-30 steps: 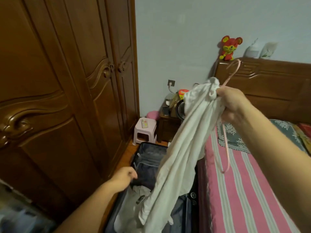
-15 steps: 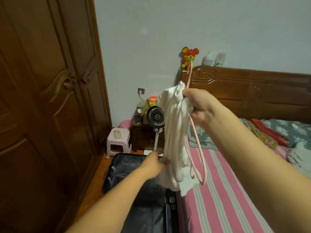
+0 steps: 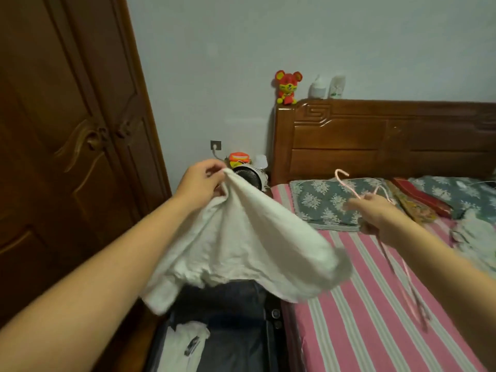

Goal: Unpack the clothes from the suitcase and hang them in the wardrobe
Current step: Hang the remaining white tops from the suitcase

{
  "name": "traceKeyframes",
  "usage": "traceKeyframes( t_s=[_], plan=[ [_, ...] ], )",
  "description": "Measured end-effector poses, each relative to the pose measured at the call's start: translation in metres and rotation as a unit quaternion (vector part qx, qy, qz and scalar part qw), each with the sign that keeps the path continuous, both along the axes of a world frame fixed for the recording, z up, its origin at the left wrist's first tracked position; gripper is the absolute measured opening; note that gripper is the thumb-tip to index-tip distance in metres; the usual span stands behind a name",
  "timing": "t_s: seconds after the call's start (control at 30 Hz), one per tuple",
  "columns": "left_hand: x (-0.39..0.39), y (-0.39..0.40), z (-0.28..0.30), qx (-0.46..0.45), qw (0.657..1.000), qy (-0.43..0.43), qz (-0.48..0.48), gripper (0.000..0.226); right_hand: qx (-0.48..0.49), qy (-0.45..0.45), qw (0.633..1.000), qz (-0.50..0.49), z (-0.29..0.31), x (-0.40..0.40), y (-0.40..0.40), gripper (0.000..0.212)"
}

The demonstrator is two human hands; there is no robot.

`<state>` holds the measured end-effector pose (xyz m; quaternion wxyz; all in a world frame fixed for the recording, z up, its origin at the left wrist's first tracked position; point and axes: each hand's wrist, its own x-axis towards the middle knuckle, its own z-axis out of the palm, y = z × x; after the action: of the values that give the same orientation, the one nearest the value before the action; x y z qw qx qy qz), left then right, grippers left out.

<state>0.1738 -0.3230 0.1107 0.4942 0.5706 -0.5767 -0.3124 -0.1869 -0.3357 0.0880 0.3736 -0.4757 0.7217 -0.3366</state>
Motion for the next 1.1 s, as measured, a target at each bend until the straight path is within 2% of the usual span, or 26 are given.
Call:
traceKeyframes(
  t_s=[0.1, 0.17, 0.23, 0.3, 0.37, 0.47, 0.53, 0.57, 0.67, 0.7, 0.77, 0.83, 0.87, 0.93, 1.0, 1.07, 1.1],
  plan=[
    [0.001, 0.032, 0.029, -0.027, 0.993, -0.030, -0.115, 0.014, -0.011, -0.037, 0.994, 0.104, -0.006, 0.035, 0.006, 0.022],
    [0.005, 0.052, 0.034, -0.025, 0.988, -0.003, -0.149, 0.016, -0.015, -0.088, 0.981, 0.172, -0.007, 0.068, 0.006, 0.027],
    [0.015, 0.072, 0.036, -0.029, 0.986, 0.066, -0.153, 0.018, -0.008, -0.131, 0.965, 0.228, -0.015, 0.104, 0.000, 0.037],
    [0.032, 0.087, 0.037, -0.038, 0.974, 0.176, -0.137, 0.015, 0.001, -0.156, 0.951, 0.266, -0.029, 0.140, -0.006, 0.037],
    [0.057, 0.100, 0.036, -0.038, 0.963, 0.245, -0.101, 0.011, 0.021, -0.161, 0.944, 0.286, -0.054, 0.172, -0.009, 0.042],
    [0.092, 0.119, 0.031, -0.007, 0.964, 0.262, -0.033, 0.017, 0.042, -0.090, 0.941, 0.324, -0.101, 0.210, -0.003, 0.052],
    [0.110, 0.128, 0.022, 0.016, 0.967, 0.253, 0.025, 0.018, 0.096, -0.089, 0.923, 0.361, -0.137, 0.231, 0.007, 0.060],
    [0.116, 0.131, 0.018, 0.028, 0.967, 0.248, 0.053, 0.017, 0.141, -0.113, 0.911, 0.370, -0.150, 0.242, 0.016, 0.056],
    [0.128, 0.140, 0.010, 0.059, 0.962, 0.248, 0.099, 0.011, 0.253, -0.182, 0.862, 0.400, -0.169, 0.265, 0.047, 0.020],
    [0.131, 0.143, 0.009, 0.068, 0.961, 0.248, 0.105, 0.010, 0.278, -0.217, 0.846, 0.401, -0.169, 0.269, 0.056, 0.016],
    [0.135, 0.149, 0.007, 0.081, 0.961, 0.239, 0.117, 0.008, 0.334, -0.366, 0.788, 0.365, -0.170, 0.278, 0.069, 0.007],
    [0.144, 0.154, 0.006, 0.085, 0.962, 0.229, 0.120, 0.005, 0.358, -0.501, 0.721, 0.318, -0.167, 0.289, 0.070, 0.031],
    [0.151, 0.157, 0.007, 0.086, 0.964, 0.224, 0.116, 0.005, 0.353, -0.537, 0.701, 0.309, -0.165, 0.295, 0.068, 0.038],
    [0.170, 0.168, 0.008, 0.106, 0.969, 0.208, 0.080, 0.007, 0.301, -0.559, 0.713, 0.298, -0.151, 0.305, 0.053, 0.038],
    [0.198, 0.187, 0.010, 0.165, 0.973, 0.161, 0.029, 0.004, 0.238, -0.553, 0.751, 0.271, -0.124, 0.304, 0.033, 0.038],
    [0.231, 0.206, 0.009, 0.248, 0.967, 0.061, -0.010, 0.010, 0.182, -0.537, 0.792, 0.228, -0.086, 0.295, 0.011, 0.041],
    [0.245, 0.211, 0.005, 0.278, 0.960, -0.027, -0.010, 0.006, 0.163, -0.525, 0.806, 0.219, -0.068, 0.289, 0.001, 0.043]
  ],
)
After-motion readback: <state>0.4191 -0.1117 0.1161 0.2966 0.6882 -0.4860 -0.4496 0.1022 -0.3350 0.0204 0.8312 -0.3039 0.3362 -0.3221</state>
